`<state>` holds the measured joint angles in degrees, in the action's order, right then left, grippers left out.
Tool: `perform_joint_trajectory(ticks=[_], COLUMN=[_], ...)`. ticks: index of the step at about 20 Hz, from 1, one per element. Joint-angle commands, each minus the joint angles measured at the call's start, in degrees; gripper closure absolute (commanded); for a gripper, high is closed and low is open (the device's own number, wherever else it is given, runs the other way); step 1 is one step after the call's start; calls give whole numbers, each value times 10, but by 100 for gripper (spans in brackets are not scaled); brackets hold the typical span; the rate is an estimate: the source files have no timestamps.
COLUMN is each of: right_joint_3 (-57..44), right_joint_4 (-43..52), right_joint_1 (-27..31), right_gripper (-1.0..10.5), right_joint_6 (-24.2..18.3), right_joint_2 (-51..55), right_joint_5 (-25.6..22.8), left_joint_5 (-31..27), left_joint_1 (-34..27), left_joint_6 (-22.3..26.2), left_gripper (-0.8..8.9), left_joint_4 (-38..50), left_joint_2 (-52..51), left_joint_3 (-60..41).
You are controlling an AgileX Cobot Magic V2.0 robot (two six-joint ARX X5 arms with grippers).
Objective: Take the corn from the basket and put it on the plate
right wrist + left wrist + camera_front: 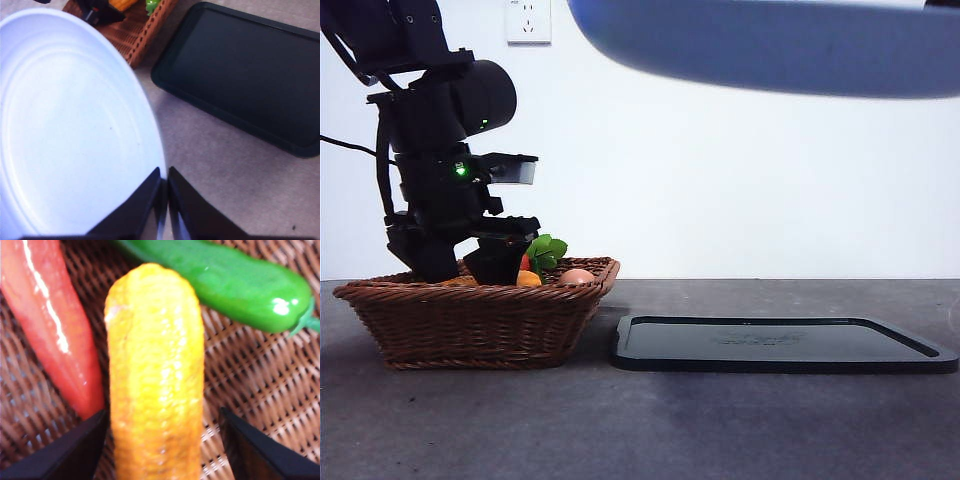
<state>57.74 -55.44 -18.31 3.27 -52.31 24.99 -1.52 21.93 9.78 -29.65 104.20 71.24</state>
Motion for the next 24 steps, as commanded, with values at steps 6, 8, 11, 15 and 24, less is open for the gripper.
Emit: perform_joint_trajectory(ticks=[6, 8, 11, 15, 24], right_joint_3=[14, 14, 14, 14, 14], right_joint_4=[6, 9, 19, 29, 132], right_joint_1=[-2, -2, -2, -2, -2], right_gripper=[945, 945, 945, 945, 945], right_joint_6=[5, 4, 4, 4, 46], right_joint_2=[-4, -4, -10, -44, -227], right_joint_5=[-10, -10, -10, -10, 22], left_joint_5=[-2, -2, -2, 0, 152], left_joint_1=[11, 11, 9, 12, 83], left_joint_6=[-4, -17, -50, -65, -114], left_gripper=[637, 637, 637, 637, 637], left_joint_4=[-6, -20, -43, -53, -65], left_joint_2=[12, 10, -14, -104, -305], left_joint_3=[14, 15, 18, 22, 22])
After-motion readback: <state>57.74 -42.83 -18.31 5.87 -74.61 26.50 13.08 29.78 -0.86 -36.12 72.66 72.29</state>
